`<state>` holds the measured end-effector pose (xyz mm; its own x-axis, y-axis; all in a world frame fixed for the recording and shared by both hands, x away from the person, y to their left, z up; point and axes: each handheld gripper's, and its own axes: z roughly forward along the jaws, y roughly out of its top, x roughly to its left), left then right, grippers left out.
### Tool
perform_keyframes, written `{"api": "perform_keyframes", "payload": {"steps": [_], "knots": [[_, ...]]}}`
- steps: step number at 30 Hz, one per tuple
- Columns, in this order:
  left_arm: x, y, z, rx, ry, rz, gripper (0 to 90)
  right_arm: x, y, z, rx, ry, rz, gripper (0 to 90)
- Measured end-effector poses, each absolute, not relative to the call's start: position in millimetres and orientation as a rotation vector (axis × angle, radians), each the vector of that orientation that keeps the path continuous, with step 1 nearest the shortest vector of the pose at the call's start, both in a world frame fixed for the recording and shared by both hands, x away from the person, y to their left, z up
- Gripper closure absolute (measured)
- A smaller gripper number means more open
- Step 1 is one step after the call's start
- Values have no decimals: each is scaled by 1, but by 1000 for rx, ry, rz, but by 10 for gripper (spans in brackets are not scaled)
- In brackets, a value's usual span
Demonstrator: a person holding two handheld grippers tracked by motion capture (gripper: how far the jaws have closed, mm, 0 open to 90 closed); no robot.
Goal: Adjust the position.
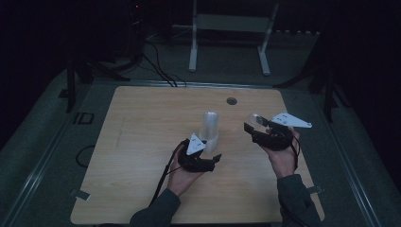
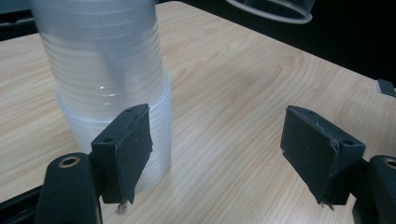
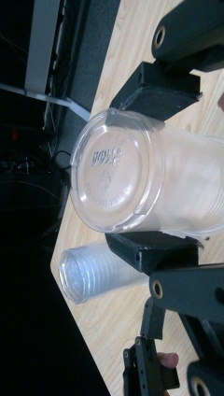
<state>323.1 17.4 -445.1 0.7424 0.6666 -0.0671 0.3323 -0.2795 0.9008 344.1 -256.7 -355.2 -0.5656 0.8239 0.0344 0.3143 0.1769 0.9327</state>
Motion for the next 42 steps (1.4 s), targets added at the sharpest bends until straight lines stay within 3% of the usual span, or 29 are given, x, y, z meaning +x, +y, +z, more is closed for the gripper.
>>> {"api": "perform_keyframes", "payload": {"steps": [42], "knots": [[326,-5,-435,1877,600,399,245,333,-262,-390,1226,1989,1563,399]]}}
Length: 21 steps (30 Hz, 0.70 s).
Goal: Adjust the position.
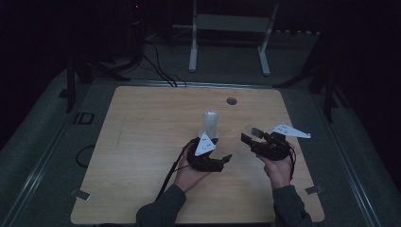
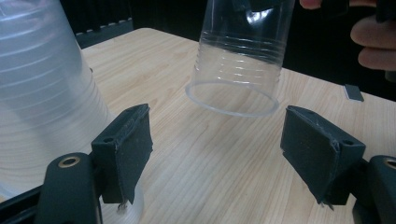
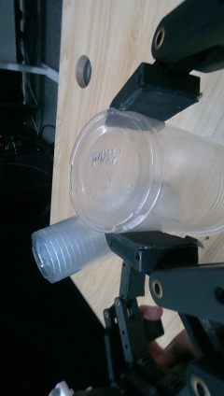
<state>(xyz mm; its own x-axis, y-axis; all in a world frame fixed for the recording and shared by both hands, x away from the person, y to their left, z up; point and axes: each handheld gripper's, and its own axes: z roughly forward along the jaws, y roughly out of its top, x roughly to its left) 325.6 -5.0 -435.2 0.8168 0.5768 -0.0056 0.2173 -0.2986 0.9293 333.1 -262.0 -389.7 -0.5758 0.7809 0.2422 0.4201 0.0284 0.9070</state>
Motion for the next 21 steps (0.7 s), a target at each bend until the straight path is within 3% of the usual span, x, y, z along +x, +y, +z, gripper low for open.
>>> {"api": "perform_keyframes", "payload": {"steps": [21], "knots": [[328,-10,-428,1843,566,382,245,329,-271,-398,1308,1972,1640,400]]}}
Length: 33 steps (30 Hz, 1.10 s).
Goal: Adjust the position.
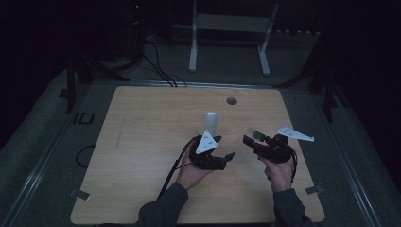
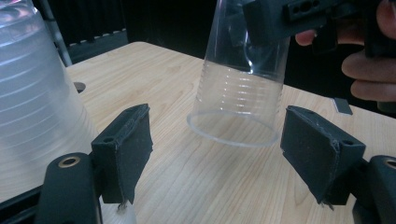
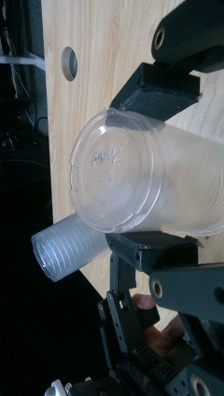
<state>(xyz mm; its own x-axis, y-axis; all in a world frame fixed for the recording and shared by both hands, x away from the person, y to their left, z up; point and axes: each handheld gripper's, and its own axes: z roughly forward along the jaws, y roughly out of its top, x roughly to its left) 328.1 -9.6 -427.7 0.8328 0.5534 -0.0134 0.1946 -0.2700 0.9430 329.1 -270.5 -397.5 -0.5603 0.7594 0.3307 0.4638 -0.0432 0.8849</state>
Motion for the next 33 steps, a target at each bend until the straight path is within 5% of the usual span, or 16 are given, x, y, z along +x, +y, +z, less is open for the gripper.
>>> {"api": "perform_keyframes", "payload": {"steps": [33], "knots": [[331,-27,-427,1828,533,366,200,329,-268,-404,1389,1966,1777,399]]}}
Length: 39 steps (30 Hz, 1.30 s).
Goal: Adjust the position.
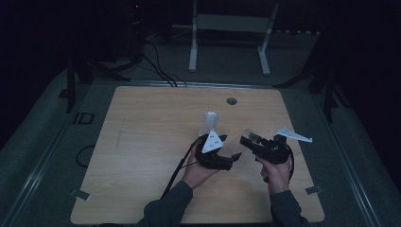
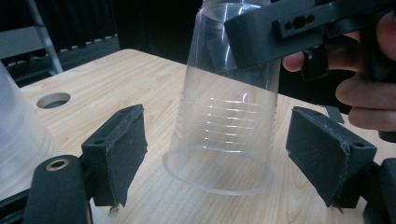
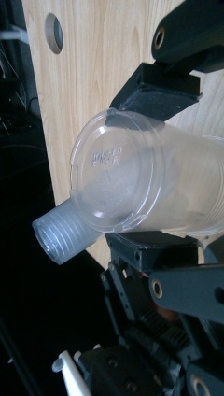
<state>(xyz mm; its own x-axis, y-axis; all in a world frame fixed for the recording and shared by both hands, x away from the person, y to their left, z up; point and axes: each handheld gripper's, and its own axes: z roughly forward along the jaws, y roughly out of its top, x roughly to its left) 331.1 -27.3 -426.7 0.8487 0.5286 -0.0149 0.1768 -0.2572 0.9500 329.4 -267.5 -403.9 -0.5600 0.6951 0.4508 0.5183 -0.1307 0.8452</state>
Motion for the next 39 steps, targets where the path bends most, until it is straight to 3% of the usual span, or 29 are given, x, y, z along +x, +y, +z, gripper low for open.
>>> {"api": "perform_keyframes", "payload": {"steps": [39], "knots": [[338,-41,-439,1781,523,342,224,333,-274,-410,1487,1915,1969,403]]}}
